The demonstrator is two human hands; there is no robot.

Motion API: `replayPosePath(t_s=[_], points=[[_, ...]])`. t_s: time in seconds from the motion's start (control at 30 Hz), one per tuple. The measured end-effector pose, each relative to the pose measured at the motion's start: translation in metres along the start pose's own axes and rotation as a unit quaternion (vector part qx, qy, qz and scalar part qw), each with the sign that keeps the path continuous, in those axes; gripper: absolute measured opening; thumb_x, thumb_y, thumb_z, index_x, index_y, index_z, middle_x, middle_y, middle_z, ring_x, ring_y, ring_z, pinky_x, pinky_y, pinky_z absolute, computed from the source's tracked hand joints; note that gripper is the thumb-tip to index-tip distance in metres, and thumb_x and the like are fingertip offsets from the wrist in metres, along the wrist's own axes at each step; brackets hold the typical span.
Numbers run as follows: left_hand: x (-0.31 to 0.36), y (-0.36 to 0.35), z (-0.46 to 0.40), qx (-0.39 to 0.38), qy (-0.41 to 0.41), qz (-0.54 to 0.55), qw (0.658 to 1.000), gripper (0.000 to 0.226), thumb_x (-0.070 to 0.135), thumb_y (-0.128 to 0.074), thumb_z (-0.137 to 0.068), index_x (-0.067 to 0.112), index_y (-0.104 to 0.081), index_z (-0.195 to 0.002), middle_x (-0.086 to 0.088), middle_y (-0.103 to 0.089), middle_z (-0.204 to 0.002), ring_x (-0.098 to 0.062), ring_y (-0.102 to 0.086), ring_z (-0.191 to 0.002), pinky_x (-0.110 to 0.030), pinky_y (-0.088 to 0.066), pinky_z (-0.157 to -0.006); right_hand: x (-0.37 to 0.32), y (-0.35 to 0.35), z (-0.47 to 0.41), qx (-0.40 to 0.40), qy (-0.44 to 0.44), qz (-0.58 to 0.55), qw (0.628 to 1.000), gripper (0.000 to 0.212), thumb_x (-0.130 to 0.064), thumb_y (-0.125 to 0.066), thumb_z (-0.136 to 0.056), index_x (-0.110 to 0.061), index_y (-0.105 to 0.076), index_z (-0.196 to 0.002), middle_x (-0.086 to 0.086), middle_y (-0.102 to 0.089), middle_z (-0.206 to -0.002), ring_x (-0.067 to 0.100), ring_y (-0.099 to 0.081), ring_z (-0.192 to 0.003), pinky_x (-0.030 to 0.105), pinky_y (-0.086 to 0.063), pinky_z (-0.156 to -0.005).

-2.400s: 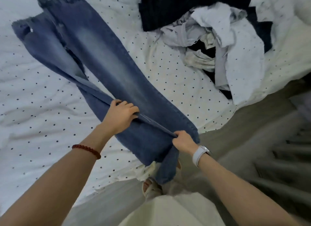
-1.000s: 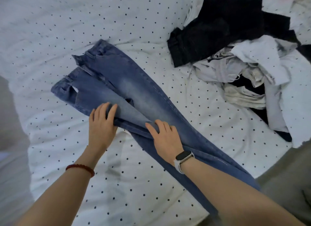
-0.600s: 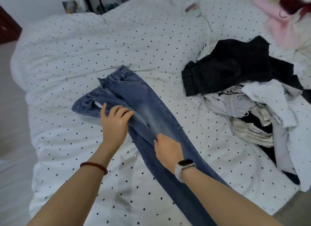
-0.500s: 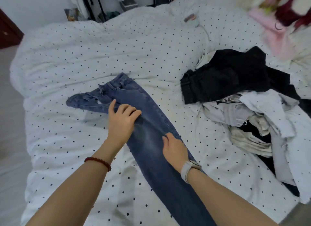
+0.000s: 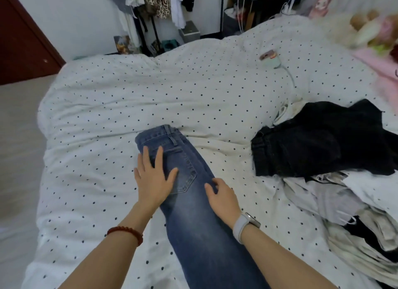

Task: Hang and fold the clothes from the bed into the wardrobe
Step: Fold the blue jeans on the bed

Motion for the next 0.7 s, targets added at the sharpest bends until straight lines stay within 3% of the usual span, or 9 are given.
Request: replayPosePath(t_s=[0.07,0.13,0.2,0.27,0.33,0.4,0.47,0.57,0.7], points=[[-0.021,0.002,-0.011,0.010,0.150,0.176,0.973,0.075,0.041,-0.050,-0.093,0.019,-0.007,-0.150,-0.014,0.000,-0.157,-0.031,-0.005,-0.144,-0.044,-0.013,-0.115,-0.020,-0.007,-0.027,-0.025,-0.001,-0.028,0.999,0.051,-0.040,-0.043,-0.096,-0.010,-0.039,-0.138,0.008,-0.050,-0.135,0.023,-0.049,-0.121,0.027,-0.039,-0.095],[-0.033,-0.010,-0.023,-0.009,0.249,0.359,0.900,0.070,0.036,-0.051,-0.094,0.014,-0.014,-0.148,-0.014,-0.019,-0.154,-0.031,-0.025,-0.139,-0.043,-0.026,-0.113,-0.035,-0.011,-0.055,-0.042,-0.011,-0.046,0.998,0.051,-0.038,-0.044,-0.096,-0.005,-0.042,-0.135,0.011,-0.050,-0.134,0.025,-0.049,-0.121,0.030,-0.040,-0.098],[-0.028,-0.013,-0.029,-0.010,0.245,0.429,0.869,0.058,0.031,-0.055,-0.093,0.012,-0.027,-0.141,-0.008,-0.043,-0.140,-0.026,-0.046,-0.122,-0.039,-0.039,-0.104,-0.049,-0.009,-0.072,-0.037,0.015,-0.041,0.998,0.037,-0.031,-0.044,-0.097,-0.003,-0.051,-0.122,0.011,-0.058,-0.121,0.023,-0.055,-0.107,0.028,-0.043,-0.085],[-0.020,-0.003,-0.033,0.043,0.202,0.443,0.872,0.056,0.023,-0.062,-0.089,0.015,-0.033,-0.136,0.003,-0.050,-0.121,-0.015,-0.053,-0.105,-0.031,-0.043,-0.094,-0.060,-0.002,-0.074,-0.005,0.080,-0.014,0.997,0.021,-0.026,-0.039,-0.099,-0.010,-0.051,-0.106,0.005,-0.060,-0.099,0.020,-0.056,-0.089,0.029,-0.040,-0.070],[-0.012,0.011,-0.037,0.114,0.151,0.402,0.896,0.051,0.020,-0.067,-0.085,0.023,-0.039,-0.127,0.008,-0.050,-0.111,-0.008,-0.054,-0.097,-0.031,-0.044,-0.092,-0.066,0.010,-0.065,0.035,0.139,0.013,0.990,0.014,-0.027,-0.035,-0.100,-0.017,-0.045,-0.098,-0.002,-0.058,-0.087,0.019,-0.055,-0.078,0.030,-0.038,-0.064],[-0.006,0.015,-0.040,0.165,0.125,0.300,0.931,0.057,0.028,-0.068,-0.082,0.025,-0.040,-0.131,0.000,-0.050,-0.117,-0.017,-0.052,-0.106,-0.039,-0.043,-0.095,-0.062,0.018,-0.065,0.070,0.162,0.071,0.982,0.016,-0.030,-0.034,-0.100,-0.019,-0.046,-0.102,-0.004,-0.058,-0.087,0.018,-0.056,-0.077,0.030,-0.035,-0.063],[-0.005,0.001,-0.042,0.138,0.149,0.162,0.966,0.068,0.037,-0.062,-0.085,0.026,-0.028,-0.144,-0.012,-0.041,-0.132,-0.029,-0.041,-0.120,-0.044,-0.035,-0.099,-0.047,0.020,-0.080,0.084,0.125,0.152,0.977,0.024,-0.032,-0.035,-0.099,-0.018,-0.046,-0.116,0.001,-0.061,-0.103,0.024,-0.059,-0.091,0.032,-0.040,-0.070],[-0.011,-0.018,-0.036,0.074,0.167,0.031,0.983,0.067,0.039,-0.049,-0.094,0.031,-0.012,-0.149,-0.017,-0.014,-0.153,-0.036,-0.018,-0.137,-0.051,-0.020,-0.109,-0.040,0.016,-0.092,0.096,0.117,0.220,0.964,0.045,-0.030,-0.039,-0.098,-0.017,-0.032,-0.141,0.008,-0.044,-0.132,0.025,-0.045,-0.118,0.038,-0.040,-0.091],[0.008,-0.025,-0.019,0.119,-0.029,-0.057,0.991,0.051,0.037,-0.035,-0.095,0.027,-0.029,-0.145,-0.013,-0.025,-0.153,-0.034,-0.015,-0.139,-0.053,-0.007,-0.110,-0.059,0.001,-0.055,0.164,0.311,0.311,0.883,0.047,-0.022,-0.033,-0.091,-0.011,-0.038,-0.137,0.014,-0.049,-0.134,0.023,-0.037,-0.125,0.048,-0.028,-0.105]])
Point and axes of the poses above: each hand's wrist, its own z-axis away from the middle knuckle, its own y-axis out of the back of the hand, x = y × z, the point moved 7 cm from there along -z, towards the middle knuckle
